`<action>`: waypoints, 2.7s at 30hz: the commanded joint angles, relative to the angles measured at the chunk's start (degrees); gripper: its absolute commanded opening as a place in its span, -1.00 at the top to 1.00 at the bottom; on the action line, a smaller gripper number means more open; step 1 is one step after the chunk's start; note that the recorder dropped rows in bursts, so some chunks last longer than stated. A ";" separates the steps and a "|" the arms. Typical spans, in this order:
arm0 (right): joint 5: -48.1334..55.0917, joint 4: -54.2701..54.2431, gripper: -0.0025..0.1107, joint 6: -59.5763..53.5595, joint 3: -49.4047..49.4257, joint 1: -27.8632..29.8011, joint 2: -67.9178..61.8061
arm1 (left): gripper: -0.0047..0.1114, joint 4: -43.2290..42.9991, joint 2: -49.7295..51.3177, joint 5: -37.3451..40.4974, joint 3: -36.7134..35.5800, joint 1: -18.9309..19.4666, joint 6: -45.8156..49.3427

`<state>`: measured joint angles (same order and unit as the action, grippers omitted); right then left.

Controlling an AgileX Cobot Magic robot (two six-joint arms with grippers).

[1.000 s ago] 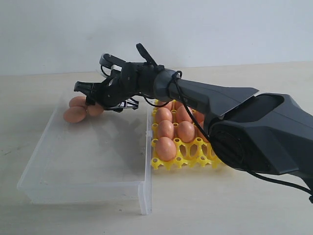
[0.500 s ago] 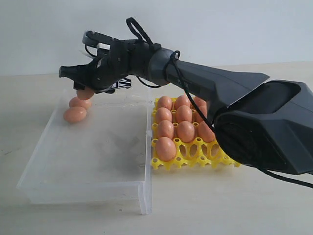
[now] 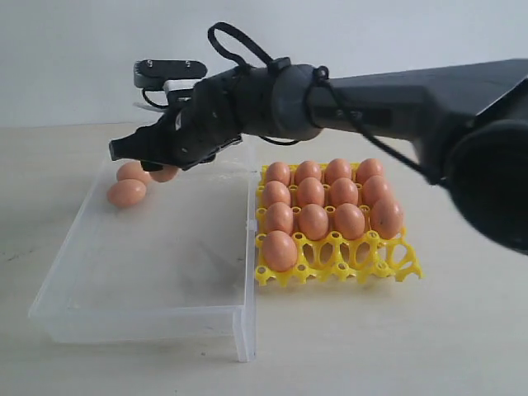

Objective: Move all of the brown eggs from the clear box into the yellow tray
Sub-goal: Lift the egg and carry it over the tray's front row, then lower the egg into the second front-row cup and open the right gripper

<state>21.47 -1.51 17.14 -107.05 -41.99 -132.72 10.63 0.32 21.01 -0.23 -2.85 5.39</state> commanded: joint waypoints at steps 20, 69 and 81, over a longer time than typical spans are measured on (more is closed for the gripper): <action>-34.54 -1.87 0.96 -12.01 66.36 10.71 40.37 | 0.92 0.14 -0.32 -0.22 0.23 0.06 0.16; -36.30 -8.05 0.96 -18.60 68.52 7.99 33.96 | 0.92 0.14 -0.32 -0.22 0.23 0.06 0.16; -35.91 -9.15 0.96 -18.39 68.42 9.34 33.49 | 0.92 0.14 -0.32 -0.22 0.23 0.06 0.16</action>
<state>-13.85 -10.77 -0.94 -38.61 -32.87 -98.89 10.63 0.32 21.01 -0.23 -2.85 5.39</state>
